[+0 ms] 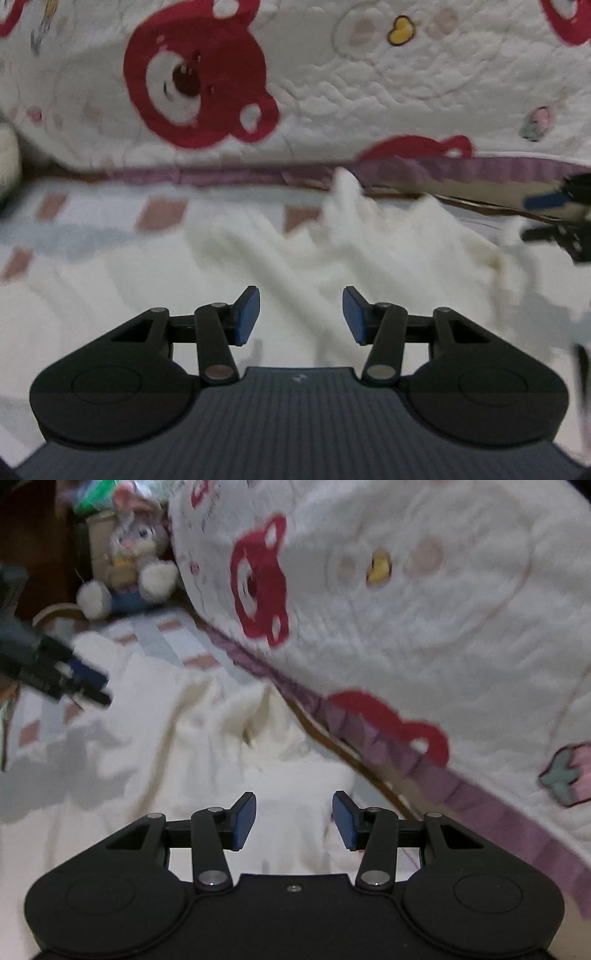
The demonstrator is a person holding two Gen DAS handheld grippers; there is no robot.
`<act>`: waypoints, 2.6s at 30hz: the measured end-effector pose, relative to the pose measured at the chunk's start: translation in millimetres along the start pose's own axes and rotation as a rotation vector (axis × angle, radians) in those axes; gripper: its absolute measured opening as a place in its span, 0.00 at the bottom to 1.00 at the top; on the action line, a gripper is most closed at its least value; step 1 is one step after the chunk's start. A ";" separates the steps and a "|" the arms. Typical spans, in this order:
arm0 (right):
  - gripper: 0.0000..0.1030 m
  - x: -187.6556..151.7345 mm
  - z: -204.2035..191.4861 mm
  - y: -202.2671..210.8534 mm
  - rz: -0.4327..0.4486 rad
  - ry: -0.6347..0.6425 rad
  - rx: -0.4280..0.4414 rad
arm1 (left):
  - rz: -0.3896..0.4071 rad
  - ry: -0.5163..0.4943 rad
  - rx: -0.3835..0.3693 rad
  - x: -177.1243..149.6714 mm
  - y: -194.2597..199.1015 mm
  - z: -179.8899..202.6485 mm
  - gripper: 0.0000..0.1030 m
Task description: Fold clothes
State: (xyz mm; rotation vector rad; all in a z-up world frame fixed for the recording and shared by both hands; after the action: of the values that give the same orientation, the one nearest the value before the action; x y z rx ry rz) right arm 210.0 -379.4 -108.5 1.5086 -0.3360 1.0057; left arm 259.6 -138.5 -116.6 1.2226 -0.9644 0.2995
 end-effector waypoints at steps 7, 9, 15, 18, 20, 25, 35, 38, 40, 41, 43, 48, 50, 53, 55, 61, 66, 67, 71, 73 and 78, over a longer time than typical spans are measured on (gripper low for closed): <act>0.49 -46.7 27.1 -47.4 -0.078 -0.143 -0.017 | 0.023 0.032 -0.101 26.9 -52.0 24.5 0.47; 0.49 -45.1 20.8 -40.9 -0.069 -0.140 0.036 | -0.022 0.030 -0.123 21.2 -66.2 31.8 0.47; 0.51 -39.4 11.8 -42.4 -0.068 -0.128 0.102 | -0.104 -0.021 -0.139 1.6 -99.4 45.7 0.58; 0.59 -40.1 18.5 -57.8 -0.044 -0.169 0.102 | -0.138 0.031 -0.093 -10.3 -122.9 43.1 0.52; 0.61 -44.7 28.6 -71.6 -0.010 -0.227 0.101 | -0.141 0.051 -0.097 -14.3 -134.3 44.5 0.20; 0.06 -52.0 42.7 -66.5 0.069 -0.313 0.168 | -0.057 0.007 -0.076 31.4 -123.4 55.8 0.09; 0.26 -57.6 145.8 18.9 0.302 -0.594 -0.150 | 0.037 0.049 0.045 68.5 -168.8 54.5 0.16; 0.26 -116.3 178.4 58.2 0.265 -0.616 -0.255 | 0.045 0.007 0.051 62.7 -166.7 60.3 0.35; 0.26 -162.1 201.6 87.6 0.205 -0.623 -0.338 | 0.089 -0.059 0.038 69.6 -149.8 73.3 0.39; 0.26 -186.4 215.3 105.3 0.173 -0.631 -0.393 | 0.124 -0.089 0.029 74.8 -138.7 81.3 0.42; 0.31 -231.8 244.6 146.1 0.131 -0.675 -0.527 | 0.217 -0.126 0.000 87.1 -111.7 100.2 0.49; 0.45 -334.5 305.2 257.9 0.196 -1.011 -0.824 | 0.255 -0.086 -0.274 101.5 -76.8 170.2 0.64; 0.48 -372.4 317.5 283.6 0.242 -1.244 -0.792 | 0.126 -0.047 -0.359 91.0 -90.2 201.5 0.64; 0.47 -403.2 321.3 289.2 0.298 -1.458 -0.637 | -0.010 -0.017 -0.300 69.5 -121.2 227.0 0.64; 0.48 -410.5 321.7 296.7 0.361 -1.489 -0.647 | -0.055 -0.001 -0.261 55.7 -136.1 236.5 0.64; 0.48 -395.1 326.9 276.8 0.449 -1.482 -0.551 | -0.080 -0.060 -0.215 32.4 -153.9 242.2 0.64; 0.42 -380.7 322.7 235.3 0.251 -1.317 -0.542 | -0.068 -0.114 -0.247 29.3 -157.9 231.0 0.53; 0.42 -383.0 323.4 233.8 0.260 -1.334 -0.566 | -0.067 -0.133 -0.229 27.9 -159.4 228.5 0.36; 0.45 -390.0 314.1 225.6 0.269 -1.327 -0.668 | -0.095 -0.116 -0.202 22.7 -169.4 218.9 0.08; 0.54 -387.2 309.1 221.1 0.224 -1.246 -0.732 | -0.097 -0.067 -0.216 23.2 -168.6 215.8 0.11; 0.57 -395.3 306.8 212.8 0.217 -1.227 -0.771 | -0.095 0.029 -0.246 26.1 -164.7 211.4 0.23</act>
State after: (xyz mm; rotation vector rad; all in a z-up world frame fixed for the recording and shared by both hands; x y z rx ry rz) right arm -51.3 -841.0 -228.0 1.1834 -1.5683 -0.0789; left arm 287.1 -392.9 -200.1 1.0320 -0.8869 0.1189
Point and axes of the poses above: each gripper's, at about its wrist camera, not at the fingertips, and y roughly against the way its jaws point, z to its right, x to its top, the point moved 9 cm from there along -y, roughly the way its jaws point, and after that the axes turned 4 degrees about z, right-handed, at the moved point
